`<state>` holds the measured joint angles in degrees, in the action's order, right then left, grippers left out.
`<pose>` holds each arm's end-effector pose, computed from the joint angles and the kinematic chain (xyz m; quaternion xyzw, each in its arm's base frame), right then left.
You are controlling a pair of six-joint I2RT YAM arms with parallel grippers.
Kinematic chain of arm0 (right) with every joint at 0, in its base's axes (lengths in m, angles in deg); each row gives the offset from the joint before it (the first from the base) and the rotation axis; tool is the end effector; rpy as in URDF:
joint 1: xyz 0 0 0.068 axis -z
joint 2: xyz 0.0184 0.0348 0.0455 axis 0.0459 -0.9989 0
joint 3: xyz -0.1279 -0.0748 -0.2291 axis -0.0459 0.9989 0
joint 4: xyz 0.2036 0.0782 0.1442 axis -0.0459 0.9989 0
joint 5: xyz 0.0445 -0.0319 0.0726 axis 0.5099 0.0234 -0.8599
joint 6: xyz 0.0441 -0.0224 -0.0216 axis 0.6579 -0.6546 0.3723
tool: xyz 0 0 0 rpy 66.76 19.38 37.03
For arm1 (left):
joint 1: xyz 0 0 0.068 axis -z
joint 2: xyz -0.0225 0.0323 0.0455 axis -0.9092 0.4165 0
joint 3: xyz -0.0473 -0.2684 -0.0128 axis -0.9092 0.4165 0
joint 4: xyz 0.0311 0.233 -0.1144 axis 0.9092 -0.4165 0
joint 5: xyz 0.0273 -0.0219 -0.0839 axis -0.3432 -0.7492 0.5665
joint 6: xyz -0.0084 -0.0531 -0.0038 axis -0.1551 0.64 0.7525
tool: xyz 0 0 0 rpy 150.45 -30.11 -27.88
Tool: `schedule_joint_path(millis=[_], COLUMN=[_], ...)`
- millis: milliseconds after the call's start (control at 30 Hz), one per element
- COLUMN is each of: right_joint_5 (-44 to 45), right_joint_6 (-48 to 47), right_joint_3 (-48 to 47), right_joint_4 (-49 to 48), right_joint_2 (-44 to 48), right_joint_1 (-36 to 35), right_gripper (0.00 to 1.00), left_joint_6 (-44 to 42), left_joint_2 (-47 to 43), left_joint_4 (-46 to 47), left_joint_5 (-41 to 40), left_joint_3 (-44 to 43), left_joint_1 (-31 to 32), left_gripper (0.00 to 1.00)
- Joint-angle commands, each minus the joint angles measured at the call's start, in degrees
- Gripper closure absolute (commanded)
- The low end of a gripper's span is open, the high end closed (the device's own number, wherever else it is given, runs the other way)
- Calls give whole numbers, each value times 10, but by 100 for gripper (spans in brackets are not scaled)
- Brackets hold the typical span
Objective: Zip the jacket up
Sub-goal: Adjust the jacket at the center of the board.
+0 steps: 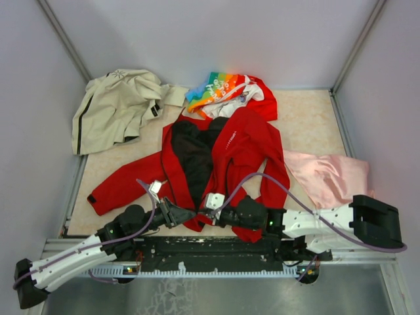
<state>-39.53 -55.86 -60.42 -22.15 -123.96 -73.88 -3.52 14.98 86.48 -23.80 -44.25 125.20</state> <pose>0.0565 0.2253 0.2089 -0.5071 0.5792 0.3345 0.5436 0.0613 -0.1057 0.1627 -0.0496 0.7574 -0.5843 0.2873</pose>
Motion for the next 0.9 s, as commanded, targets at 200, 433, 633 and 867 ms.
schedule_joint_path(millis=[200, 433, 633, 867], right_joint_5=[20, 20, 21, 64], right_joint_6=[6, 6, 3, -19], right_joint_3=[-34, -38, -44, -78], right_joint_4=[-23, -30, -8, 89], right_joint_2=[-41, -54, -39, 0], right_joint_1=[-5, -5, -5, 4], right_gripper=[94, 94, 100, 100], left_joint_6=[-5, -6, -13, -36], left_joint_2=[4, 4, 8, 33], left_joint_4=[38, 40, 25, -11], left_joint_5=[18, 22, 21, 43], left_joint_3=[41, 41, 38, 36], left_joint_1=[2, 2, 2, 2], left_gripper=[100, 100, 100, 99])
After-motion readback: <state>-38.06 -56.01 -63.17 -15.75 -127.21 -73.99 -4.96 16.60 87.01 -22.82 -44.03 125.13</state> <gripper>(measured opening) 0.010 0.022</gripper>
